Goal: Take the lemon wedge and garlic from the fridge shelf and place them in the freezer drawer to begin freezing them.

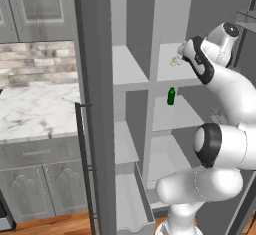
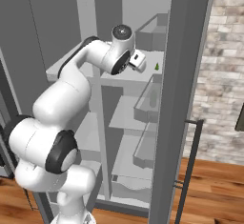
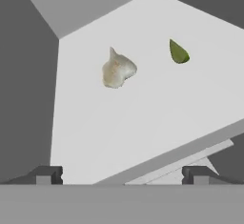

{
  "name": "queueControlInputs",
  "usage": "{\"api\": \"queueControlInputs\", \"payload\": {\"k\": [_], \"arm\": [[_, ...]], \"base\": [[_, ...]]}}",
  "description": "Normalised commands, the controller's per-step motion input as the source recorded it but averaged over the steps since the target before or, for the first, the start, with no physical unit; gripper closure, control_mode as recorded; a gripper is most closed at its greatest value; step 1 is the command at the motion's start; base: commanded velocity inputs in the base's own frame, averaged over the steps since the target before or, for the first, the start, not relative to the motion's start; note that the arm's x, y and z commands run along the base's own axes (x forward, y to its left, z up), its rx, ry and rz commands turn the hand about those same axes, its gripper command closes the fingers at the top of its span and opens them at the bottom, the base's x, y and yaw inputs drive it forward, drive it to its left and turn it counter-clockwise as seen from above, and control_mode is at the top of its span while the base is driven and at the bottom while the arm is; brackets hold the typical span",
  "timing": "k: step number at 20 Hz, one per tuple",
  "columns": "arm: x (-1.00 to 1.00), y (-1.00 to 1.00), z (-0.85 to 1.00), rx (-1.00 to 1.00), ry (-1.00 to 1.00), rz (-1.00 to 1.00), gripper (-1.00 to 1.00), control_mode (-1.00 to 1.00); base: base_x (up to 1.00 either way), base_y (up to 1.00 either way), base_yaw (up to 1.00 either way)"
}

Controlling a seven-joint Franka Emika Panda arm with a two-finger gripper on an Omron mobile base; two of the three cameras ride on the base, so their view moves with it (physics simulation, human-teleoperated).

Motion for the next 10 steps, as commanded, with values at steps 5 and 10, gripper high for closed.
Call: {"api": "queueControlInputs", "payload": {"k": [5, 10], "arm": [[0.7, 0.0, -0.22, -0.02, 0.05, 0.0, -1.0, -1.0], [0.61, 0.0, -0.27, -0.02, 0.06, 0.0, -1.0, -1.0]], "base": [[0.0, 0.0, 0.0], [0.0, 0.0, 0.0]]}}
